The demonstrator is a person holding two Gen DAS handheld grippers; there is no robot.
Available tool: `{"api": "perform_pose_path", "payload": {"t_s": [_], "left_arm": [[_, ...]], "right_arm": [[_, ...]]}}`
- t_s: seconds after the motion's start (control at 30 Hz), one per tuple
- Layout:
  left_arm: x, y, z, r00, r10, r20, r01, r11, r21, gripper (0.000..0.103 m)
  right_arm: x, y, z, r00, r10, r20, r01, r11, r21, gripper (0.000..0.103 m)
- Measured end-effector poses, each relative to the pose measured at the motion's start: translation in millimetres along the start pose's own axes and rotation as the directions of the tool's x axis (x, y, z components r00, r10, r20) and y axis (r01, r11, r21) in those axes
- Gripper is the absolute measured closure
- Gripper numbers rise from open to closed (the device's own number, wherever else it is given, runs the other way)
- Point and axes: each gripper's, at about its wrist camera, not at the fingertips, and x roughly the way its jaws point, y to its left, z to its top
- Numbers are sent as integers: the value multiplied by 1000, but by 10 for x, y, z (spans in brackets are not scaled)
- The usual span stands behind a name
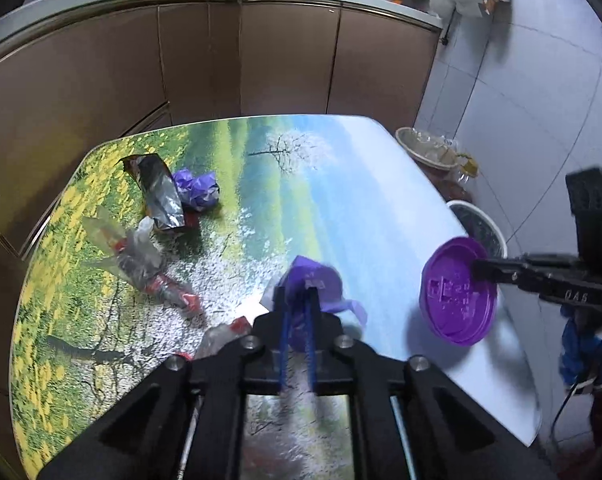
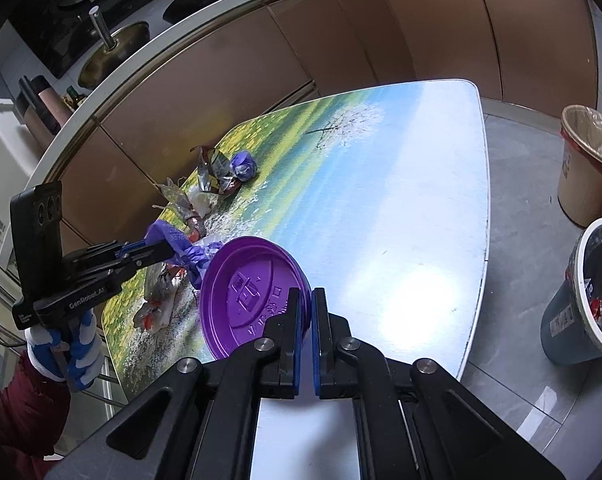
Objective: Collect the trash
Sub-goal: 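Carry purple wrapper and purple lid to the bin and release both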
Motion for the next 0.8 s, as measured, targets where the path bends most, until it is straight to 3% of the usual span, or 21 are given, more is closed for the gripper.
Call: {"api": "perform_pose_path", "payload": {"t_s": [0.27,0.43,0.57,0.67,0.73,0.8], "left_arm": [[-183,-152,314,997,-55,53,57,998,-36,99],[-80,-690,664,990,-126,59,123,991,53,99],[194,-1294,942,975,-216,46,209,970,123,99],[500,-1824,1131,960,-278,21,270,948,170,99],[761,-2212,1264,946,-325,-7,320,928,190,99],[1000,-2544,1363,936,-350,-31,349,914,205,99]], "right_arm": [[-225,-260,26,997,11,72,-14,999,46,99],[-503,-678,43,989,-41,140,25,993,115,99],[-840,-1185,19,969,-154,191,114,971,209,99],[-1128,-1598,-1,930,-299,212,234,930,284,99],[-1305,-1887,-10,893,-398,211,317,887,335,99],[-1446,-2179,-15,841,-504,195,410,830,377,99]]}}
